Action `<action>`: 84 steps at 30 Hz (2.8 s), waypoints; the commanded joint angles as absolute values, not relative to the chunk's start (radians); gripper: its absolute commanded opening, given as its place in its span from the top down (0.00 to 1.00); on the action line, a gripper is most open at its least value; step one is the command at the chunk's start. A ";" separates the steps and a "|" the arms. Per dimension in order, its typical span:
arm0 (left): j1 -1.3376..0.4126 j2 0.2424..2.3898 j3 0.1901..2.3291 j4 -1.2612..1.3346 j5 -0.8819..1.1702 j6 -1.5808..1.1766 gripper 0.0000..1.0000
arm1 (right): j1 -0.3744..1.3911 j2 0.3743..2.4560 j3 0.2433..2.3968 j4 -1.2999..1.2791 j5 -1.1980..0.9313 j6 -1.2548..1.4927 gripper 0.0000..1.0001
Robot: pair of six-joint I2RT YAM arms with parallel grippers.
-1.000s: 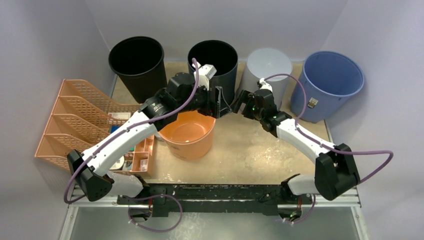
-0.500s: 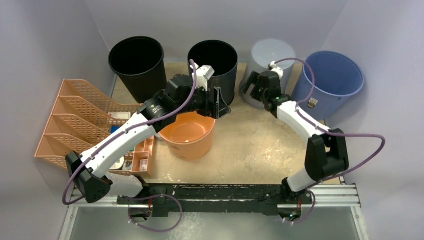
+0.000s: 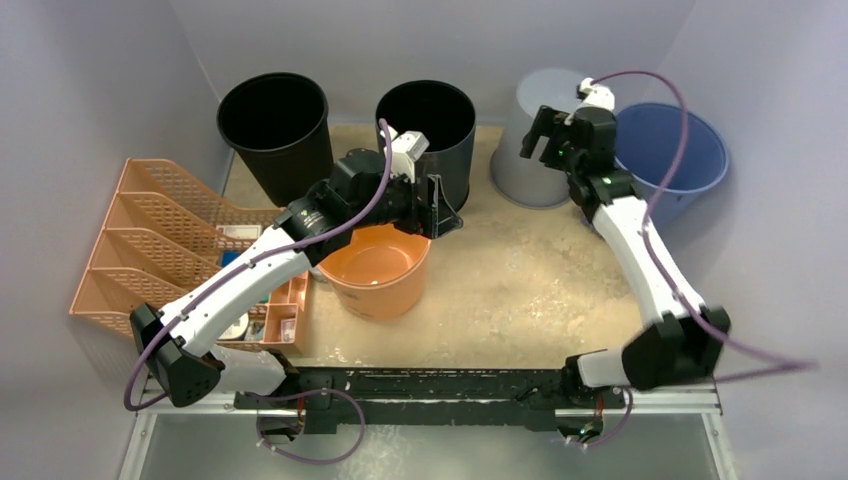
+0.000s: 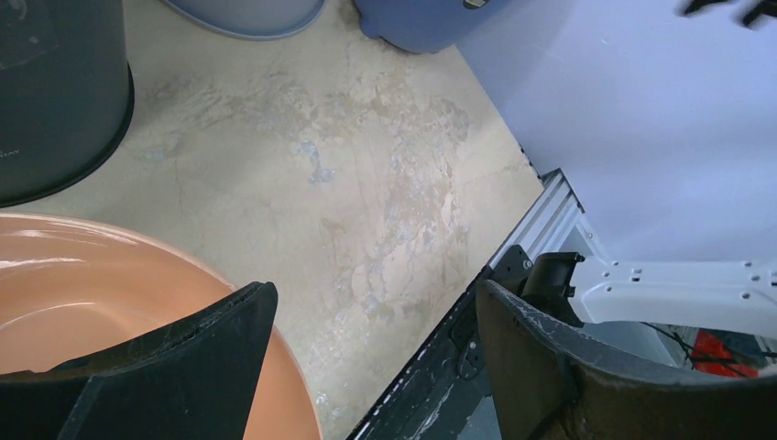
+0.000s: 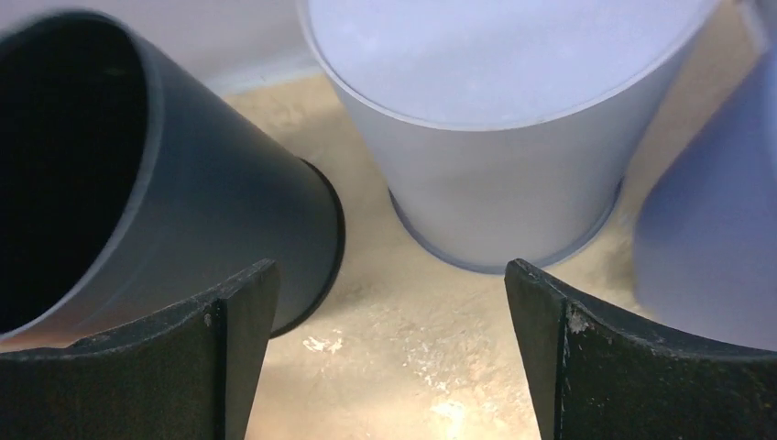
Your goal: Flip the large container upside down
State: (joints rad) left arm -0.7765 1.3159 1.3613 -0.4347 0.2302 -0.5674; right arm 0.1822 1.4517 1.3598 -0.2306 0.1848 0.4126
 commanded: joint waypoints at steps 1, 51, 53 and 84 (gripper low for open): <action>-0.778 1.319 1.395 -0.389 0.281 -0.592 0.20 | 0.181 1.206 1.314 -0.250 0.196 0.245 0.05; -0.788 1.445 1.437 -0.241 0.212 -0.799 0.19 | -0.080 1.057 1.448 -0.617 -0.361 0.428 1.00; -0.791 1.450 1.427 -0.208 0.217 -0.819 0.19 | -0.080 1.020 1.361 -0.503 -0.496 0.515 1.00; -0.778 1.550 1.484 -0.345 0.094 -0.680 0.19 | -0.081 0.697 0.877 -0.636 -0.150 0.691 0.48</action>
State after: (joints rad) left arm -0.7856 1.5467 1.5059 -0.4213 0.1158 -0.6941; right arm -0.0795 0.6643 0.8040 -0.5503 -0.2657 0.7483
